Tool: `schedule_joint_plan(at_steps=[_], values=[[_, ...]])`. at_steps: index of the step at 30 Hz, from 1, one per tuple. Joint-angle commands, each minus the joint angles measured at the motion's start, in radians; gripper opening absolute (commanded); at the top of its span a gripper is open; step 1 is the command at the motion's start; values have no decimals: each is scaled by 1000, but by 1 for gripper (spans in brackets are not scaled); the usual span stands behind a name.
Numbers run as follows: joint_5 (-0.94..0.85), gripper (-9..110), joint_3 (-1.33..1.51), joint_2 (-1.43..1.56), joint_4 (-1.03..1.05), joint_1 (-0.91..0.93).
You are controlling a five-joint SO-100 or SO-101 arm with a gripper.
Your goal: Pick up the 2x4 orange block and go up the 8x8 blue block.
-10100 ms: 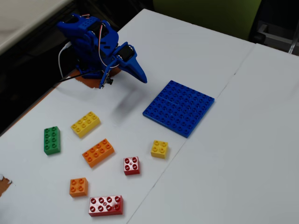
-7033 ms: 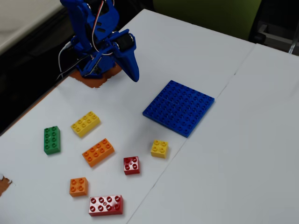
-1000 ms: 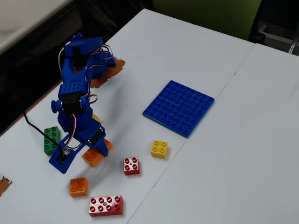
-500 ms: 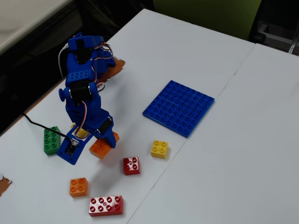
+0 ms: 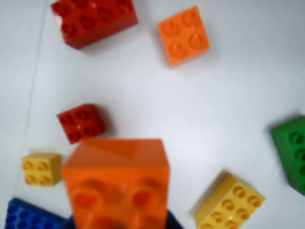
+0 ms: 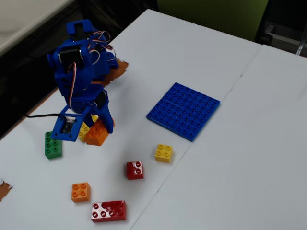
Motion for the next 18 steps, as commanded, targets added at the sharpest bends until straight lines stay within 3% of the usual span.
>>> schedule_joint_plan(at_steps=[1,9,12,18], values=[[-72,0,-23,146,8,-54],[-92,0,8,281,6,-242],[-239,0,6,290,-17,-324],[-232,0,15,287,-48,-449]])
